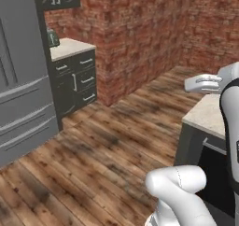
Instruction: Close all open cabinet doors.
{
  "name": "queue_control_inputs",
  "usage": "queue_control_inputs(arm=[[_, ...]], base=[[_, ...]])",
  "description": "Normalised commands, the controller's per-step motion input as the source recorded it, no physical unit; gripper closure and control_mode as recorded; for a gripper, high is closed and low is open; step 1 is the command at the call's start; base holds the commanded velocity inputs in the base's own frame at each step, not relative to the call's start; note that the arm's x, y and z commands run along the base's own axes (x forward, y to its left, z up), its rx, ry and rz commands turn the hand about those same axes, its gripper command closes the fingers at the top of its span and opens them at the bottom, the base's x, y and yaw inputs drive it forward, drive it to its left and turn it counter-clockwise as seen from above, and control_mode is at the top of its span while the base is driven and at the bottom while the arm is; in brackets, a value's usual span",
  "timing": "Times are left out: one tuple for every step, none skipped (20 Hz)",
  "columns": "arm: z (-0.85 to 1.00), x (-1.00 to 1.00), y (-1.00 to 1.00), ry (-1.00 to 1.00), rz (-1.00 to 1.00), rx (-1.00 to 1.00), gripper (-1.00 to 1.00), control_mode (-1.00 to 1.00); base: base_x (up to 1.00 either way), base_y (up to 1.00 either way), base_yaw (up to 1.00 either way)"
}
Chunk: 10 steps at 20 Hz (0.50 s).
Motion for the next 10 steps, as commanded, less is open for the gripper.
queue_control_inputs(arm=[[0.00,0.00,0.00,0.00,0.00,0.00,-1.00,1.00],[0.00,0.00,0.00,0.00,0.00,0.00,-1.00,1.00],[0.00,0.00,0.00,0.00,0.00,0.00,-1.00,1.00],[0.00,0.00,0.00,0.00,0.00,0.00,-1.00,1.00],[0.00,0.00,0.00,0.00,0.00,0.00,-1.00,1.00],[0.00,0.00,0.00,0.00,0.00,0.00,-1.00,1.00],[0.00,0.00,0.00,0.00,0.00,0.00,-1.00,1.00],[0.00,0.00,0.00,0.00,0.00,0.00,-1.00,1.00],[0.00,0.00,0.00,0.00,0.00,0.00,-1.00,1.00],[0.00,0.00,0.00,0.00,0.00,0.00,-1.00,1.00]], base=[[0.54,0.19,-0.47],[0.57,0.21,-0.46],[0.59,0.22,-0.45],[0.56,0.22,-0.51],[0.54,0.25,-0.53],[0.53,0.29,-0.55],[0.54,0.30,-0.54],[0.56,0.31,-0.52],[0.58,0.33,-0.50],[0.59,0.35,-0.49]])
